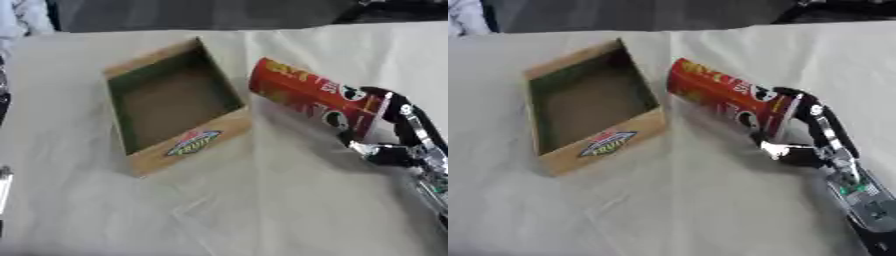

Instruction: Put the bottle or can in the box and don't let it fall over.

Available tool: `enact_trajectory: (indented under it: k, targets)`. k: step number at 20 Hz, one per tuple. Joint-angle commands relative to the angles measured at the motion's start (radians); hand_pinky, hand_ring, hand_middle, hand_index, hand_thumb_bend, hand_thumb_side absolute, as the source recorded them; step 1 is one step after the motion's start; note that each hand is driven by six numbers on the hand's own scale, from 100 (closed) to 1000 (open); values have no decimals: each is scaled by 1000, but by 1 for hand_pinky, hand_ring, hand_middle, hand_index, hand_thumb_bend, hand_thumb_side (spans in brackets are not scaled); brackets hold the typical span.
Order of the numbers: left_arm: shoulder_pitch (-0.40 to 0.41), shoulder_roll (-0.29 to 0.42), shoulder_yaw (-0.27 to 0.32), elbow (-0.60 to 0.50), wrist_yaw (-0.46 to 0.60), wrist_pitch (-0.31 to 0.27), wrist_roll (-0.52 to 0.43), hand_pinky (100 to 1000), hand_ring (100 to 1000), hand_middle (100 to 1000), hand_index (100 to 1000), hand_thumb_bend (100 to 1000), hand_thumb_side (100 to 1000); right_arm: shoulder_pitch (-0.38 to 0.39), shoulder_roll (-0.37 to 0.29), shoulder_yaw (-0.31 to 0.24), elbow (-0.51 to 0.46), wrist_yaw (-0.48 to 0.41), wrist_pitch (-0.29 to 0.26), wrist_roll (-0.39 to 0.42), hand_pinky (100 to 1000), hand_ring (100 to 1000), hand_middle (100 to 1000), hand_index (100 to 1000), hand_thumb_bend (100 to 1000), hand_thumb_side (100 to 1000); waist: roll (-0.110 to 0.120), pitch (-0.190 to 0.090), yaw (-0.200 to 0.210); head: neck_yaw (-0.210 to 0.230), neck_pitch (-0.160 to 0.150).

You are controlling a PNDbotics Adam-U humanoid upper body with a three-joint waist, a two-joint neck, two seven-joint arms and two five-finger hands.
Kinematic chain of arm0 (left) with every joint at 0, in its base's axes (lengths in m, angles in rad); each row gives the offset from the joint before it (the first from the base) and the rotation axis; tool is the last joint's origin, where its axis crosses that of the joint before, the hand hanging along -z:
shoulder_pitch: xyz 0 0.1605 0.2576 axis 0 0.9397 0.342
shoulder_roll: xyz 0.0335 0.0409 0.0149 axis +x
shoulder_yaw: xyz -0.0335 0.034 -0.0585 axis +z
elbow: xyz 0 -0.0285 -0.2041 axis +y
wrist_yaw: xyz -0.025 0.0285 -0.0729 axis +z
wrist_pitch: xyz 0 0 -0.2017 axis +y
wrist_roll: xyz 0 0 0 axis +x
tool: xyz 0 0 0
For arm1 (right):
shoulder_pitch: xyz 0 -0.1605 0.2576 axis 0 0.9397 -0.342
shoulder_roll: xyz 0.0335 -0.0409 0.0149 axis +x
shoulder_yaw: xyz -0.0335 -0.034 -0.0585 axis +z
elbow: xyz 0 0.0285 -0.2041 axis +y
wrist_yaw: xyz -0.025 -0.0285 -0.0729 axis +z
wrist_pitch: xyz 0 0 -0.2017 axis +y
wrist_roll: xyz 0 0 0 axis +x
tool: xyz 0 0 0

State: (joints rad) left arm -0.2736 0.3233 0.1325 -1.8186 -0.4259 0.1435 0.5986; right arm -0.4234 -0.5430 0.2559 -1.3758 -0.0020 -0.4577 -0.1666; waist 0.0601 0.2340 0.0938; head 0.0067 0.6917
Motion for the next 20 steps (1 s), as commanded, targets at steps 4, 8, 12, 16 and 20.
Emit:
enact_trajectory:
  k: [4, 8, 12, 16, 20]
  targets:
    - [-11, 19, 9, -22, -3, -1, 3, 740, 910, 756, 751, 436, 685, -34, -26, -20, -71, -20, -5, -56, 564, 690, 626, 684, 213, 100, -2, -16, -1, 3, 0]
    - [-8, 21, 10, -25, -5, -1, 5, 740, 910, 757, 753, 437, 684, -74, -24, -14, -120, -43, 12, -52, 562, 690, 626, 681, 208, 100, -5, -19, -2, 2, 7]
    - [-8, 21, 10, -27, -7, -1, 6, 740, 910, 758, 754, 439, 683, -145, -8, 9, -147, -47, 61, -17, 559, 692, 622, 677, 213, 100, -9, -26, 0, -3, 10]
    - [-10, 18, 13, -35, -7, -2, 13, 740, 910, 758, 756, 442, 680, -224, 28, 38, -127, -31, 113, 23, 558, 692, 619, 673, 219, 100, -13, -32, 5, -6, 12]
    - [-13, 13, 19, -52, -3, -3, 38, 740, 910, 758, 757, 443, 677, -284, 65, 58, -94, 1, 159, 50, 559, 694, 619, 672, 223, 100, -17, -37, 11, -13, 13]
